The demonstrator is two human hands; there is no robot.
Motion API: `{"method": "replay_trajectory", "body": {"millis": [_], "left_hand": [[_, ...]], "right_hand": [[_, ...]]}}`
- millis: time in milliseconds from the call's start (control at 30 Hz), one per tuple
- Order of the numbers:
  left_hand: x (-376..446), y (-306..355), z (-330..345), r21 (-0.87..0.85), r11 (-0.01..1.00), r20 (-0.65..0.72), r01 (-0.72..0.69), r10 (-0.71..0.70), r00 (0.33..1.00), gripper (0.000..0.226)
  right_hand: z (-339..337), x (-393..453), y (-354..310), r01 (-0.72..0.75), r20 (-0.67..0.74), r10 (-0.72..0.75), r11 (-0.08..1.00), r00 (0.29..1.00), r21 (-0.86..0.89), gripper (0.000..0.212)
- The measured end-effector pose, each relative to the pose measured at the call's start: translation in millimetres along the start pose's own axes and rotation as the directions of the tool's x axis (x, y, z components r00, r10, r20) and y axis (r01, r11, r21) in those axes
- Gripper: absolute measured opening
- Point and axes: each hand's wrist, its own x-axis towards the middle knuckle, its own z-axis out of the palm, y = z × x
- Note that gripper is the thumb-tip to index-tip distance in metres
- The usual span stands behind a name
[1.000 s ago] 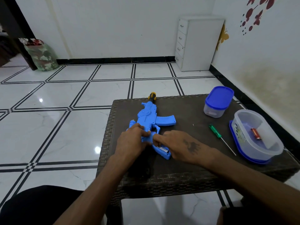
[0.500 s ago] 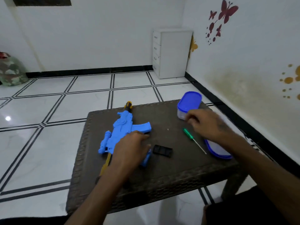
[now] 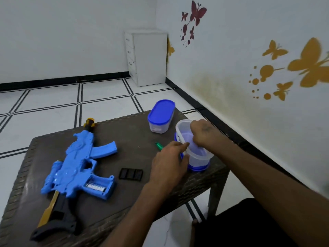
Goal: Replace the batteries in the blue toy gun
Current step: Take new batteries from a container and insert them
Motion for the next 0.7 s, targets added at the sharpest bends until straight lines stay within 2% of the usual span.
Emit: {"method": "replay_trajectory", "body": {"millis": [67, 233, 433, 633, 700], "left_hand": [[0.7, -0.4, 3.9, 0.012, 1.0, 0.008, -0.021, 0.021, 1.0, 0.042], [1.8, -1.0, 6.0, 0.057, 0.997, -0.017, -0.057, 0.058, 0.998, 0.045], [-2.7, -4.0, 6.1, 0.075, 0.991, 0.013, -0.108, 0.107, 0.994, 0.05], [-9.5, -9.3, -3.2, 0.054, 0.996, 0.002, -0.065, 0.065, 0.998, 0.045], [-14.0, -20.1, -13.9, 0.068, 0.998, -0.009, -0.009, 0.009, 1.0, 0.046]], "right_hand": [[3.1, 3.0, -6.2, -0.016, 0.042, 0.017, 0.999, 0.999, -0.029, 0.049], [11.1, 4.0, -5.9, -0.017, 0.046, 0.017, 1.0, 0.999, -0.009, 0.05], [25.4, 10.8, -8.4, -0.067, 0.114, 0.054, 0.992, 0.992, 0.107, 0.053], [13.9, 6.8, 4.3, -0.014, -0.026, 0.019, 0.985, 0.999, 0.169, 0.039], [6.3, 4.5, 4.5, -0.005, -0.07, 0.022, 0.974, 0.997, 0.227, 0.036]]}}
